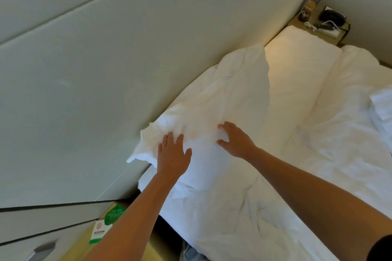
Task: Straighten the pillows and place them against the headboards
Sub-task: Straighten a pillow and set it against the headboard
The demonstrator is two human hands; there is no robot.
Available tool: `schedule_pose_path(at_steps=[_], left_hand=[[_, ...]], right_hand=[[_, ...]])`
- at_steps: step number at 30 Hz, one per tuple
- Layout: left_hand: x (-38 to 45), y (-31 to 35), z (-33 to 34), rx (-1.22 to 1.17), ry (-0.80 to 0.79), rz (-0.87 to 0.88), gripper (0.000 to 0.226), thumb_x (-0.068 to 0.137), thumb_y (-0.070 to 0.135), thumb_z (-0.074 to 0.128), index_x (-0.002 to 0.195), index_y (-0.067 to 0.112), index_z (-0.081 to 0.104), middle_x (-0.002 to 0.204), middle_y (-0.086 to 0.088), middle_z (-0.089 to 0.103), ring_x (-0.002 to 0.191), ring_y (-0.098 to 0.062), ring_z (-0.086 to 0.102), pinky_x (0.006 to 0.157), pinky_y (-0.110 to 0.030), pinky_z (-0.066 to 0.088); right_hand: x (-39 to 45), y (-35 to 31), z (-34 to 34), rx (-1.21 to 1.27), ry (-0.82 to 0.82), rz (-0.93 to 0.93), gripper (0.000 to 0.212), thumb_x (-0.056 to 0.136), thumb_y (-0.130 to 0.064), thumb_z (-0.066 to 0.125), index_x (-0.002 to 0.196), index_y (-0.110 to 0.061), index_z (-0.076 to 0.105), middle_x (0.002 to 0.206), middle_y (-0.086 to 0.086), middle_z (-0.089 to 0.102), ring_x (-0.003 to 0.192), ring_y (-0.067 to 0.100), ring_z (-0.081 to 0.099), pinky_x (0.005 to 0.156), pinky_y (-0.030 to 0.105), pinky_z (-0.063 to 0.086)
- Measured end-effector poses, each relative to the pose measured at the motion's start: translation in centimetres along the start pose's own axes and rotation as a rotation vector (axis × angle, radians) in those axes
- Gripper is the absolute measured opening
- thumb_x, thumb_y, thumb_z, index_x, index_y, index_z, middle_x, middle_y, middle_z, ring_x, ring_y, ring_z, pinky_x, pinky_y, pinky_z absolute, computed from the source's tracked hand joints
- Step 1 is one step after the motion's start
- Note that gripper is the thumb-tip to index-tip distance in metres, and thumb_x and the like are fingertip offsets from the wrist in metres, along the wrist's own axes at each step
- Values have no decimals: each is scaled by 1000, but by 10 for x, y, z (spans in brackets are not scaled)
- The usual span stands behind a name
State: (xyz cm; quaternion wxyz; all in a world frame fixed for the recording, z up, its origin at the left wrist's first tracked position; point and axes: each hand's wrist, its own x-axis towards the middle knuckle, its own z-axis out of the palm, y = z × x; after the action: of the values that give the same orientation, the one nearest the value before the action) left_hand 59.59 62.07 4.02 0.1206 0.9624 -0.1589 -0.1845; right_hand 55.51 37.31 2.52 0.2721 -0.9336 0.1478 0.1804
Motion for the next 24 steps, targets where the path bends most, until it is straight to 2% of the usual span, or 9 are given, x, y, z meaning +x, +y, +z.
schedule_pose_path(at_steps=[6, 9, 11, 15, 19, 21, 24], left_hand=[[-11, 17, 3, -93, -100, 84, 65, 102, 48, 48, 157, 19, 32, 167, -18, 22, 155, -34, 18, 125, -47, 23], [-22, 36, 9, -152, -157, 129, 62, 101, 48, 49, 156, 20, 36, 167, -14, 22, 155, -30, 17, 124, -46, 25], [-34, 55, 16, -201, -211, 163, 58, 101, 48, 50, 153, 21, 41, 165, -10, 30, 153, -27, 25, 120, -45, 30], [-80, 100, 35, -351, -370, 235, 46, 101, 42, 56, 141, 19, 56, 146, -7, 56, 136, -25, 51, 110, -36, 39], [-157, 139, 65, -409, -529, 315, 36, 101, 40, 57, 131, 21, 64, 131, -1, 67, 120, -18, 61, 95, -27, 42], [-201, 152, 84, -435, -625, 343, 30, 100, 38, 58, 125, 24, 67, 124, 2, 70, 113, -16, 63, 96, -31, 47], [-268, 166, 118, -420, -757, 365, 18, 100, 38, 58, 113, 30, 69, 113, 5, 73, 107, -16, 68, 100, -45, 54]], right_hand=[[-68, 24, 3, -45, -78, 125, 65, 105, -46, 56, 162, -24, 36, 165, 4, 44, 150, 27, 43, 122, 43, 37], [-116, 42, 9, 0, -43, 235, 59, 104, -49, 55, 157, -25, 43, 160, 3, 50, 146, 25, 48, 120, 41, 38], [-156, 54, 14, 71, 8, 312, 56, 104, -51, 56, 153, -26, 49, 153, 1, 57, 140, 24, 55, 116, 39, 42], [-259, 75, 35, 265, 155, 463, 47, 103, -52, 59, 142, -28, 59, 139, -3, 66, 128, 19, 62, 107, 33, 47], [-381, 92, 75, 484, 333, 654, 38, 101, -50, 63, 131, -27, 67, 125, -6, 73, 119, 12, 67, 102, 32, 52], [-444, 95, 104, 610, 417, 750, 34, 101, -48, 64, 127, -27, 69, 119, -8, 74, 113, 10, 68, 98, 30, 52], [-537, 94, 156, 785, 524, 879, 30, 102, -45, 64, 126, -27, 69, 116, -12, 72, 107, 5, 67, 97, 26, 52]])
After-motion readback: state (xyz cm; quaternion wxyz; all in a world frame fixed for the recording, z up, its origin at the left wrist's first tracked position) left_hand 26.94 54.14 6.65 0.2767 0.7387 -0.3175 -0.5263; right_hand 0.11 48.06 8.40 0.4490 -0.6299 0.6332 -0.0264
